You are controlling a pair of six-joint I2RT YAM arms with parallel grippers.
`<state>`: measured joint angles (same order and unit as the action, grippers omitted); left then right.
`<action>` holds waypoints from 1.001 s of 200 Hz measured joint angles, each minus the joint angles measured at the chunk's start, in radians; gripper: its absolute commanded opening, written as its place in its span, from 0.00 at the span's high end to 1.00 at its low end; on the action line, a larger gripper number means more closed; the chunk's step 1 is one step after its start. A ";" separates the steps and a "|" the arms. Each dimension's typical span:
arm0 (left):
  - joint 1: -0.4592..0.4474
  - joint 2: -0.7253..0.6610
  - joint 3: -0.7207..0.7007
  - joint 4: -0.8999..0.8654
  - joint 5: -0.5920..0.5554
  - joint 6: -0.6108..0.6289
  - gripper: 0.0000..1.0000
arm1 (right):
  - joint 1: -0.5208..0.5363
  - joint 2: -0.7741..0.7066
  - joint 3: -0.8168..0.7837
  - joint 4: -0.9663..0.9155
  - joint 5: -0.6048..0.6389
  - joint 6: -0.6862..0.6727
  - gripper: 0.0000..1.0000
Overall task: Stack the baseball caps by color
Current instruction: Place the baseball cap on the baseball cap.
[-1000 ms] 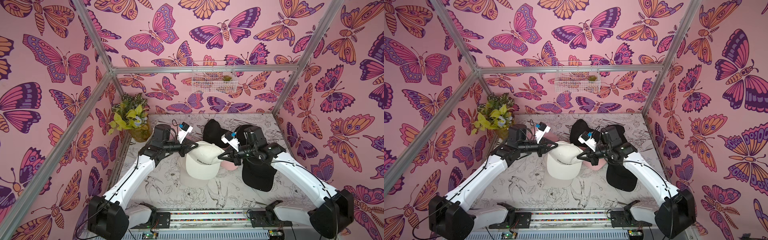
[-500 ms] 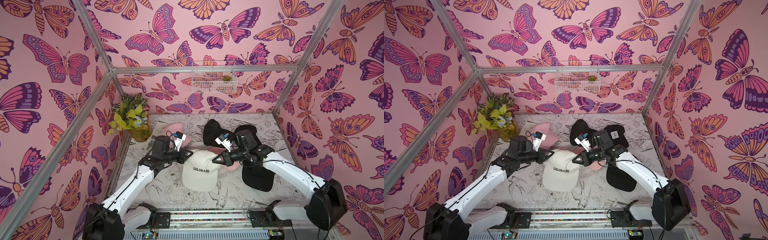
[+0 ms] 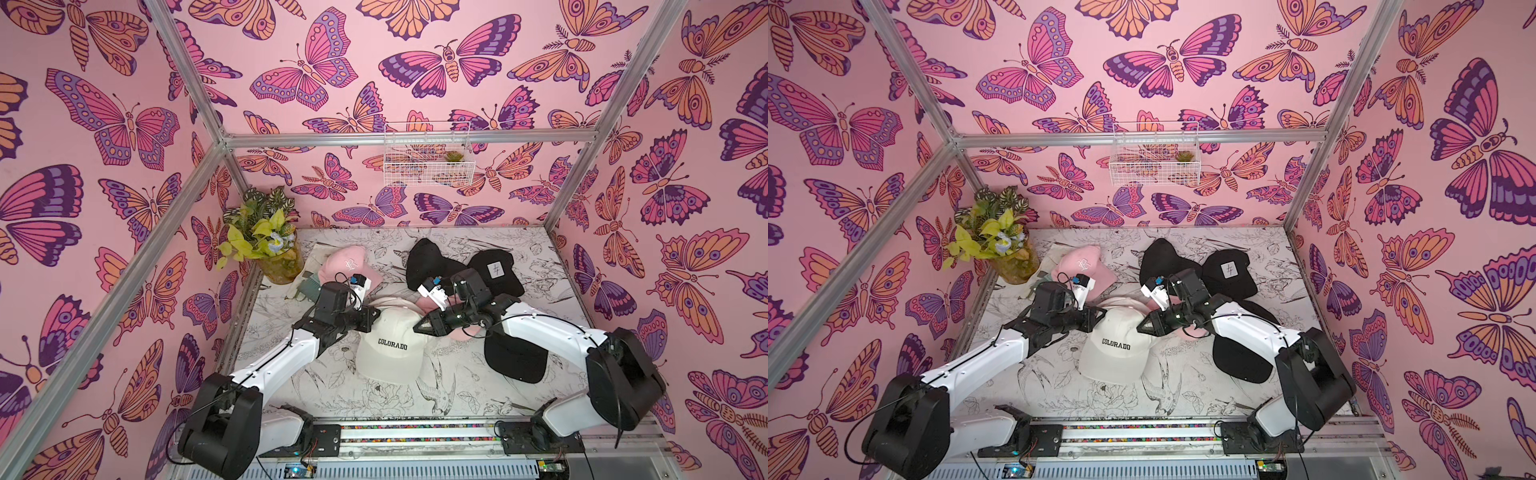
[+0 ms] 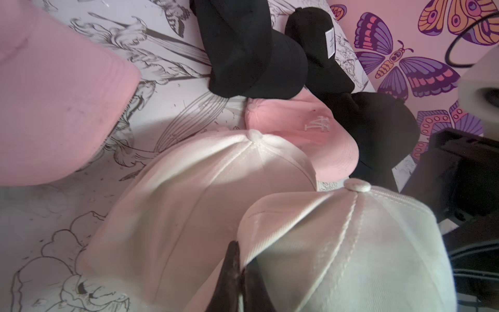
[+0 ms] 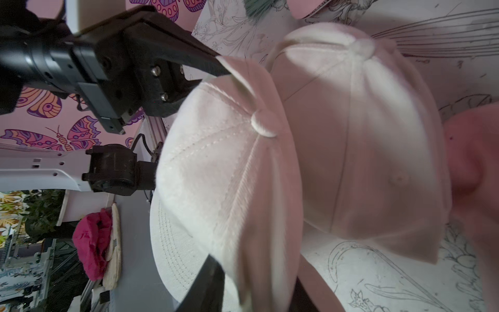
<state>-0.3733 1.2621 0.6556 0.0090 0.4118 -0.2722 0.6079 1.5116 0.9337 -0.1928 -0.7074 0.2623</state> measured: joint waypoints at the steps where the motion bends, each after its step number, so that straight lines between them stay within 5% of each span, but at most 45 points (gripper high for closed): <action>1: 0.000 0.000 -0.001 0.003 -0.003 0.001 1.00 | 0.000 0.000 0.000 0.001 0.001 -0.001 0.63; 48: 0.003 0.000 -0.048 0.092 -0.024 0.002 0.97 | 0.002 0.013 -0.002 0.077 0.038 -0.008 0.29; 81: 0.021 0.025 -0.079 0.159 -0.026 0.003 0.83 | 0.002 0.013 -0.010 0.128 0.039 -0.008 0.30; 124: 0.050 0.051 -0.092 0.212 -0.030 -0.004 0.27 | 0.003 0.021 -0.010 0.161 0.058 -0.006 0.30; 140: 0.053 0.048 -0.090 0.223 -0.043 -0.023 0.13 | 0.003 0.024 -0.010 0.167 0.093 0.000 0.27; 164: 0.059 0.004 -0.072 0.159 -0.128 -0.094 0.01 | 0.003 0.022 -0.013 0.174 0.145 -0.002 0.18; 200: 0.073 -0.156 0.003 -0.092 -0.283 -0.232 0.00 | 0.003 0.017 -0.006 0.136 0.128 -0.065 0.17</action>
<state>-0.3000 1.1065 0.6582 -0.0830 0.1284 -0.5045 0.6106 1.5288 0.9276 -0.0570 -0.5797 0.1974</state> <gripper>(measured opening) 0.997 0.831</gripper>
